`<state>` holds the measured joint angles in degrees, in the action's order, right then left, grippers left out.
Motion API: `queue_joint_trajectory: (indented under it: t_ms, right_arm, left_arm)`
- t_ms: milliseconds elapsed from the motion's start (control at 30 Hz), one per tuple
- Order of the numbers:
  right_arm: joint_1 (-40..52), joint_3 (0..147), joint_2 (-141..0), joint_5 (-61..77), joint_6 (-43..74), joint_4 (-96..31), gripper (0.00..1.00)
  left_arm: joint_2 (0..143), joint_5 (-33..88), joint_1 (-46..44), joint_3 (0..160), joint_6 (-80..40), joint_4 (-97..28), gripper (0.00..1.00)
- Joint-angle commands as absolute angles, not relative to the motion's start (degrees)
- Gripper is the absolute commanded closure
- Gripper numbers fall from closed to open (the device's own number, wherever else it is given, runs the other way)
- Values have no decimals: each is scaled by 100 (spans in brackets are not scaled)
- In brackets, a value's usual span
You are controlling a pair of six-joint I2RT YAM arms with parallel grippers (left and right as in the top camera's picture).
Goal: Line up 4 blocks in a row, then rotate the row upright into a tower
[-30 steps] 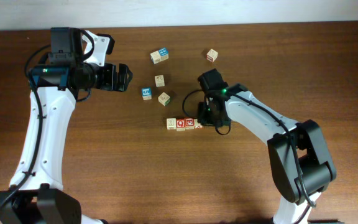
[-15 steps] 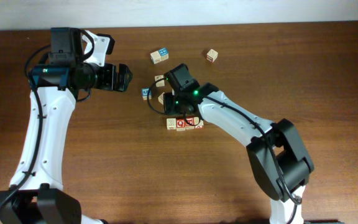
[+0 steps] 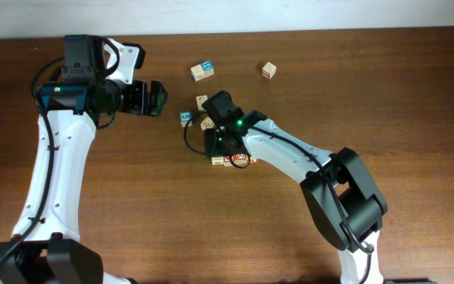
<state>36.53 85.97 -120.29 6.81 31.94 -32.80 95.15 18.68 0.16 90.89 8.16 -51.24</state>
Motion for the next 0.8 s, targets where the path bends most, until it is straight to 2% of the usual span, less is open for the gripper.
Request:
queue_joint_trajectory:
  t_ms: [0,233,367,467,767]
  right_arm:
    - [3723,8643,-12116,731,3242,-3356,96]
    - [3476,8833,-12001,692,2974,-3387,95]
    - [2773,9105,-11585,707,2875,-4436,95]
    - [2574,8895,-11587,676,2875,-4888,95]
    - [2602,8291,-11590,303,2635,-4239,95]
  left_arm:
    - [9494,1927,16,9172,910,-5131,1]
    - [9494,1929,16,9172,910,-5131,1]
    - [9494,1929,16,9172,910,-5131,1]
    - [9494,1929,16,9172,910,-5131,1]
    - [9494,1929,14,9172,910,-5131,1]
